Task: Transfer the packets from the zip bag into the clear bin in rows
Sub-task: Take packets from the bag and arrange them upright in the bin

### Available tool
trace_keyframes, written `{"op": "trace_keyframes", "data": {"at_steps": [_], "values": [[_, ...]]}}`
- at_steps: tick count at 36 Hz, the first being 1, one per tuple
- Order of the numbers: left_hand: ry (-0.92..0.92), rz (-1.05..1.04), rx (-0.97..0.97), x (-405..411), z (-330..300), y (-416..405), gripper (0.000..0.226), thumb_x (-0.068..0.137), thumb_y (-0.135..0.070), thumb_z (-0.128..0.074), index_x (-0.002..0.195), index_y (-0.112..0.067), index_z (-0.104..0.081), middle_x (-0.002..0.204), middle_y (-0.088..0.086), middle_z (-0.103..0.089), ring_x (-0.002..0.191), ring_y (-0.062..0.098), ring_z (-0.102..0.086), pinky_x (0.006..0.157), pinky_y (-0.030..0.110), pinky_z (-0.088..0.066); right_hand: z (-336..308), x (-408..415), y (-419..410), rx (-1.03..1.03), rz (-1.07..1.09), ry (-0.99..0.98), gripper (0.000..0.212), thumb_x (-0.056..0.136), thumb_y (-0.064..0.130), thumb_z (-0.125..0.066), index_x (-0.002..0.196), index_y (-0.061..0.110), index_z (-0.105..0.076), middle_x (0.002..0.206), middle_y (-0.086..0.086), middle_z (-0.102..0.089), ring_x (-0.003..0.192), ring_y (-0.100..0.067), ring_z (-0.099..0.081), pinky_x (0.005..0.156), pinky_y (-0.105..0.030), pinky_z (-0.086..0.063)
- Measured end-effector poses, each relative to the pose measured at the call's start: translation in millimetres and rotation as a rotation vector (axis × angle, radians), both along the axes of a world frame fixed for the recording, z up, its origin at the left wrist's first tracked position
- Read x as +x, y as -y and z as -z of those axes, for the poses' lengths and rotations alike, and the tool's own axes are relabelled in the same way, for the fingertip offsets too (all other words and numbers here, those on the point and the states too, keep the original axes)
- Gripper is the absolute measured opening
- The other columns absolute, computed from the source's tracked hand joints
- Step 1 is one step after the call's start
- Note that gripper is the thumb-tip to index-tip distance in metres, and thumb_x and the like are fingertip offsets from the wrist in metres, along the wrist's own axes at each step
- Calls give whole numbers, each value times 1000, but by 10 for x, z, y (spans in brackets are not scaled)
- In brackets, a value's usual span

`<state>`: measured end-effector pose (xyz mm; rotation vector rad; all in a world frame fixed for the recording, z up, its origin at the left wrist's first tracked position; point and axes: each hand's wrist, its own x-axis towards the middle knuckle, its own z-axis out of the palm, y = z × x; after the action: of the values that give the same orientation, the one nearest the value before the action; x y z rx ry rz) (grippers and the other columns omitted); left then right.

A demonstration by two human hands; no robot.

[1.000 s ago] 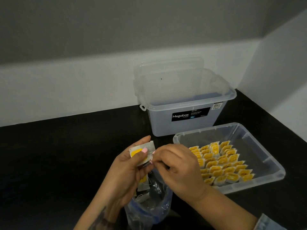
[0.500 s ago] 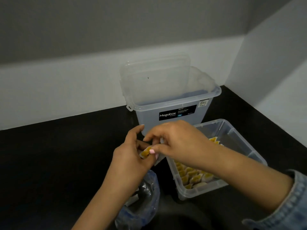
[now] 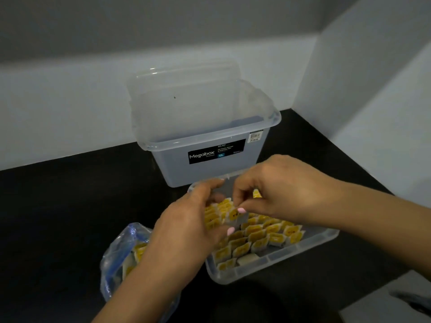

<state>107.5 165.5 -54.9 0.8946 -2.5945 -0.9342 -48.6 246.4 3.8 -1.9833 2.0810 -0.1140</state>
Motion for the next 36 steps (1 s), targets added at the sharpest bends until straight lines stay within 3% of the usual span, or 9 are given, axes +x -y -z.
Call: {"op": "trace_keyframes", "data": {"at_steps": [2, 5, 12, 16, 19, 23, 27, 32, 36], "values": [[80, 20, -35, 41, 43, 54, 81, 70, -40, -77, 136, -46, -29, 130, -26, -41, 125, -2, -36, 104, 24, -37, 34, -70, -54, 66, 19, -6, 1, 88, 38, -61, 87, 39, -62, 85, 19, -65, 79, 2, -59, 78, -21, -49], [220, 32, -14, 84, 107, 116, 91, 69, -42, -78, 140, -46, -22, 147, -22, -25, 137, 2, -20, 113, 29, -27, 117, -143, -112, 180, 4, -21, 5, 89, 37, -61, 85, 35, -61, 83, 16, -65, 71, 3, -57, 66, -11, -39], [407, 39, 59, 99, 192, 151, 110, 66, -48, -77, 145, -43, 0, 155, -21, 0, 143, 6, 2, 118, 32, -12, 322, -229, -99, 336, -30, -91, 6, 89, 35, -59, 92, 33, -63, 81, 16, -60, 78, 0, -56, 74, -19, -47], [423, 45, 88, 85, 207, 142, 111, 66, -49, -76, 145, -44, 2, 155, -22, 4, 143, 7, 5, 117, 32, -10, 360, -319, -115, 409, -50, -188, 9, 90, 30, -55, 94, 31, -64, 80, 14, -57, 80, -2, -56, 77, -19, -49], [422, 42, 97, 92, 203, 157, 111, 66, -48, -76, 144, -44, 2, 154, -23, 4, 143, 6, 5, 118, 32, -10, 426, -316, -100, 488, -74, -210, 10, 89, 24, -55, 85, 30, -61, 81, 14, -56, 86, -6, -57, 84, -27, -52], [421, 45, 106, 82, 195, 161, 110, 67, -47, -76, 144, -44, 2, 154, -23, 5, 143, 6, 5, 118, 32, -11, 546, -303, -100, 489, -138, -266, 13, 91, 24, -54, 94, 27, -66, 91, 9, -61, 91, -11, -57, 86, -29, -51], [419, 53, 107, 94, 197, 163, 110, 67, -47, -76, 144, -45, 4, 153, -24, 7, 142, 6, 5, 117, 31, -11, 658, -312, -81, 456, -176, -268, 14, 90, 26, -52, 89, 26, -66, 79, 13, -51, 83, -8, -53, 78, -23, -47], [416, 55, 114, 97, 205, 172, 110, 67, -48, -75, 144, -45, 3, 153, -25, 8, 142, 5, 5, 117, 30, -10, 747, -312, -38, 439, -159, -248, 17, 90, 27, -52, 93, 24, -68, 91, 8, -63, 89, -11, -58, 80, -26, -49], [407, 60, 125, 117, 222, 187, 110, 67, -48, -76, 144, -46, 2, 153, -25, 7, 142, 5, 3, 116, 30, -12, 798, -298, -29, 448, -160, -236, 15, 90, 28, -54, 95, 24, -68, 87, 9, -60, 85, -10, -56, 81, -28, -51]]}}
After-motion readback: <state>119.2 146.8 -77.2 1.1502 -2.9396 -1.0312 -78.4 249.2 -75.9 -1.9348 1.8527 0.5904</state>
